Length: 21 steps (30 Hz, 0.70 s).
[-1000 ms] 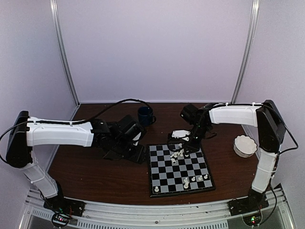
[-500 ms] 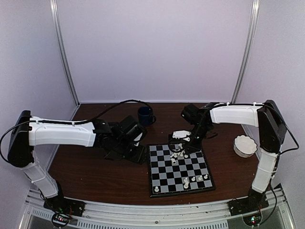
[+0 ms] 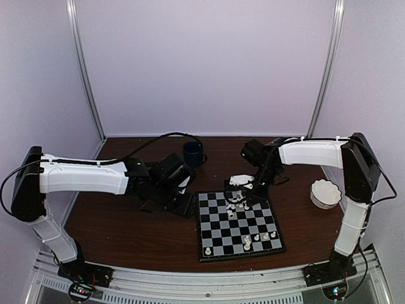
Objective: Set up the chess pieces on the board
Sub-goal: Pick up the knight from the chessboard.
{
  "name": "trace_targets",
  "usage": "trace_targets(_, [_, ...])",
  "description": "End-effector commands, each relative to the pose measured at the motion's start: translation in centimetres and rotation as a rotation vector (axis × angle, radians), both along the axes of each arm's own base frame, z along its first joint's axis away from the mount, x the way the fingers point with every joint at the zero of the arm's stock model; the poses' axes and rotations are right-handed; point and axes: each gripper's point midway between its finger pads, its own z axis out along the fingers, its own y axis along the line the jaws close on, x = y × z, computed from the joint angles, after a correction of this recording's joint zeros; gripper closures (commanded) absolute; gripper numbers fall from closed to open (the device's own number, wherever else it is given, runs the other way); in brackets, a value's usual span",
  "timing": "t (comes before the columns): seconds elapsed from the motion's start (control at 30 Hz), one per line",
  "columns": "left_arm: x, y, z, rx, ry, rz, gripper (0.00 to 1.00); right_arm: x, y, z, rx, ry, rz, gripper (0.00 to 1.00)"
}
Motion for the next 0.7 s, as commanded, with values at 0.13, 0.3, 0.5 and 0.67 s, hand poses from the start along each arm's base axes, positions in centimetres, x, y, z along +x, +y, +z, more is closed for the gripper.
trace_targets(0.13, [-0.1,-0.8,0.5,-0.017,-0.006,-0.017,0.43,-0.4,0.0,1.4,0.033,-0.004,-0.005,0.96])
trace_targets(0.3, [0.0,-0.9,0.6,-0.021,-0.006,-0.017,0.43,-1.3,-0.5,3.4,0.049,-0.004,-0.006,0.98])
trace_targets(0.5, [0.2,-1.4,0.5,-0.022,-0.007,-0.025,0.43,-3.1,-1.8,6.9,0.072,-0.04,-0.008,0.98])
trace_targets(0.67, [0.4,-1.7,0.7,-0.026,-0.011,-0.03,0.43,-7.4,-3.0,8.2,0.13,0.019,0.036,0.97])
